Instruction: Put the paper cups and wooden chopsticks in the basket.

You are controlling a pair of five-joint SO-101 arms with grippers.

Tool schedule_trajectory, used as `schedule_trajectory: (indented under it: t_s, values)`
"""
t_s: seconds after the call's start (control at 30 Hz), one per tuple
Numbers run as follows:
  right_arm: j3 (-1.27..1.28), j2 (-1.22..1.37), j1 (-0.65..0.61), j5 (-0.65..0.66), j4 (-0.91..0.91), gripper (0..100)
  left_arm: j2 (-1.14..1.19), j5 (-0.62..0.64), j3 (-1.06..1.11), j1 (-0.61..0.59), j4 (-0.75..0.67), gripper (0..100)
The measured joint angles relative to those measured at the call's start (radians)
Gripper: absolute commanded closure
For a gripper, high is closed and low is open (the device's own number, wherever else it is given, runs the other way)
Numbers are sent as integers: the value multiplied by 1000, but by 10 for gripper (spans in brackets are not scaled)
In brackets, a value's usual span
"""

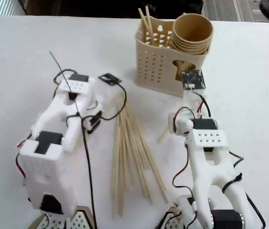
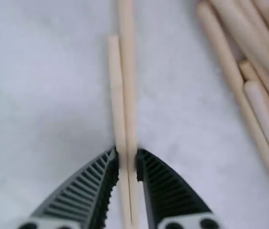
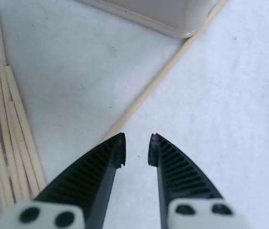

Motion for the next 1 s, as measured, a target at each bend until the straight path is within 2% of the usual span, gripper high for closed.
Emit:
schedule_trajectory:
  t_s: [0.13,0.33,0.7,0.87,1.0]
  values:
    - [0,0,0,0,0,905,0,-2,0,0,15,978]
    - [0,0,0,0,0,905,-31,-54,-35,-20,110,978]
    - [0,0,0,0,0,905,-331,-57,-60,-58,195,978]
    - [0,0,0,0,0,905,-434,-49,-193,-58,198,978]
    - [0,0,0,0,0,905,-463,25,-382,-44,196,978]
